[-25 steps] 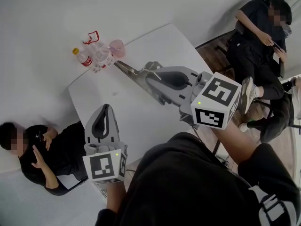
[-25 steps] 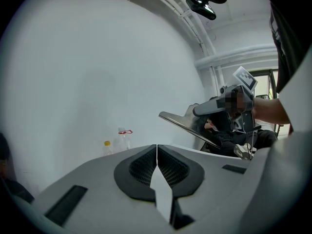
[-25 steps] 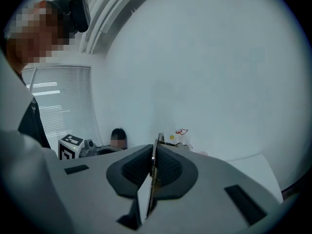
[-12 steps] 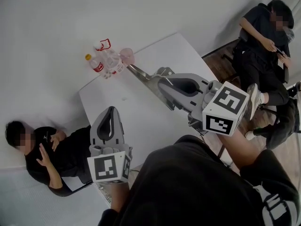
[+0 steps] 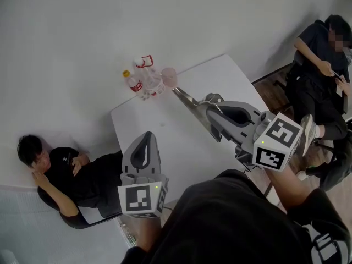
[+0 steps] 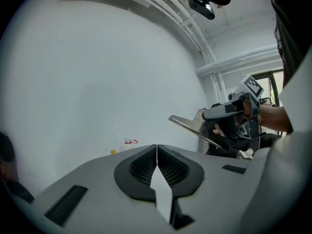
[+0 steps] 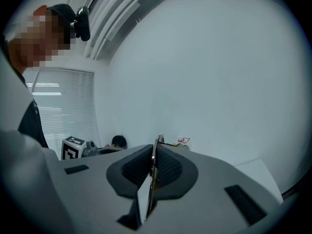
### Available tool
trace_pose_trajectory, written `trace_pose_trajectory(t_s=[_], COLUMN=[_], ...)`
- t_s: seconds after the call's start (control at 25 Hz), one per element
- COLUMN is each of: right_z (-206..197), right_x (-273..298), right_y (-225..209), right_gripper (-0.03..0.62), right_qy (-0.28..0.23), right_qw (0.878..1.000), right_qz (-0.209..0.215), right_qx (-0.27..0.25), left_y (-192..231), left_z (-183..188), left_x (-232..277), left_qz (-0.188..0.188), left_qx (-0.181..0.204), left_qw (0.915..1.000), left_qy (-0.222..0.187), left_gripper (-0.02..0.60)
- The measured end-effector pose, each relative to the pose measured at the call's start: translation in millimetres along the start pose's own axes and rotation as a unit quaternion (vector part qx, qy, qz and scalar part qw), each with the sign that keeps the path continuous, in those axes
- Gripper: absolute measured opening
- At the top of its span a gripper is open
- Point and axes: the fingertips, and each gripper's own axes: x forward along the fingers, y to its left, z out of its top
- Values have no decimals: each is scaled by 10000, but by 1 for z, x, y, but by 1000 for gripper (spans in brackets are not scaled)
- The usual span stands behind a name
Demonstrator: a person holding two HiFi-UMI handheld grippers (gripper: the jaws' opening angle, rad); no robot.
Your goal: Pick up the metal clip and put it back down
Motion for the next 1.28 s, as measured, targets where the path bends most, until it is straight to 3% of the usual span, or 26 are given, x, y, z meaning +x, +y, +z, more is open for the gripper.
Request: trace_pose_trajectory(t_s=[0.68, 1.28], right_z=[3, -23], right_x=[0, 12], right_y=[1, -17], right_gripper=[29, 29], right_qy=[-17, 495], right_qw=[10000, 9977], right_qz=[62, 296], right_qx=[10, 370], left_y=[7, 9], left_z=[-3, -19], left_x=[-8, 2], left_qz=[172, 419], left_qx=[110, -46], left_qw=[9998, 9974], left_qy=[59, 581], left_gripper=[23, 23])
